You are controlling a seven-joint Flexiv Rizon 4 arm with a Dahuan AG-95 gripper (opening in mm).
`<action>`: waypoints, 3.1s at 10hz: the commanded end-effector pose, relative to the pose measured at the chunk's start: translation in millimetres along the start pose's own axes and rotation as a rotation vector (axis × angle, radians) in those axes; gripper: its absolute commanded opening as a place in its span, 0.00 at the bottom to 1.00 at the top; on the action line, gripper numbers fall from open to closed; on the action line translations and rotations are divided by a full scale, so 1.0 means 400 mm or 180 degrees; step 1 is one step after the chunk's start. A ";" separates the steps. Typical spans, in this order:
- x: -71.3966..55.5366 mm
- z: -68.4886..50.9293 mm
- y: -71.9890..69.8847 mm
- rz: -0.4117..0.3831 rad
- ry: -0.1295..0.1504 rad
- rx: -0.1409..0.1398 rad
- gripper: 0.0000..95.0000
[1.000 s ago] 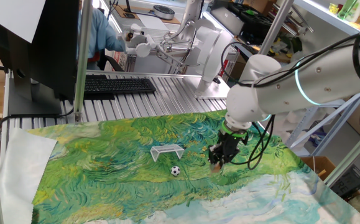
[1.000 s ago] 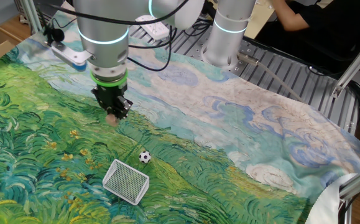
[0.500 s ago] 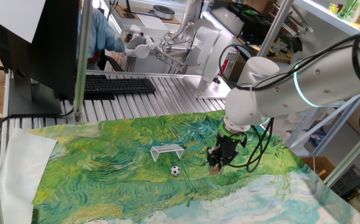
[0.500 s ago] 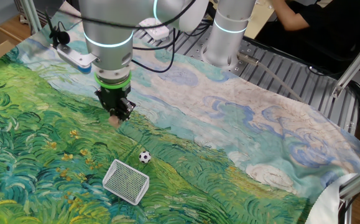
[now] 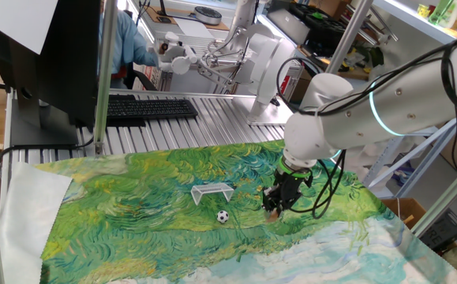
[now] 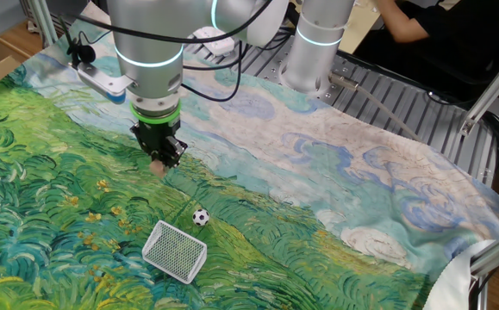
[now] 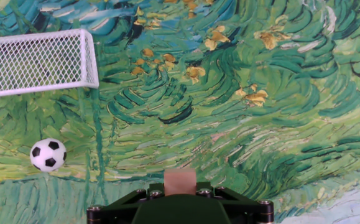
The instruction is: Pick up the small block on the left and move it to the right
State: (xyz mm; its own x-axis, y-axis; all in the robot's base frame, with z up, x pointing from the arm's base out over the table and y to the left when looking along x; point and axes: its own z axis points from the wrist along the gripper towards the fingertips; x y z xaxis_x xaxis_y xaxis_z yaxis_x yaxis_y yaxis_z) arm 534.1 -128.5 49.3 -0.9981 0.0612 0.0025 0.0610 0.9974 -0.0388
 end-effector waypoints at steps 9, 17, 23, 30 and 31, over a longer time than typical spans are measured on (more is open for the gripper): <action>-0.002 0.001 -0.001 0.0001 0.0001 0.0036 0.20; -0.002 0.001 -0.001 0.0001 0.0001 0.0036 0.20; -0.002 0.001 -0.001 0.0492 -0.0039 -0.0024 1.00; -0.001 0.000 0.000 0.0664 -0.0038 -0.0026 0.80; 0.000 -0.001 0.001 0.0654 -0.0038 -0.0025 0.80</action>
State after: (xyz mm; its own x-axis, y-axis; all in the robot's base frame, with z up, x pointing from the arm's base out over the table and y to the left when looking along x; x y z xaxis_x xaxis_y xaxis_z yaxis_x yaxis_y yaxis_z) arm 534.3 -127.8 49.6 -0.9637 0.2664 -0.0168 0.2668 0.9633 -0.0304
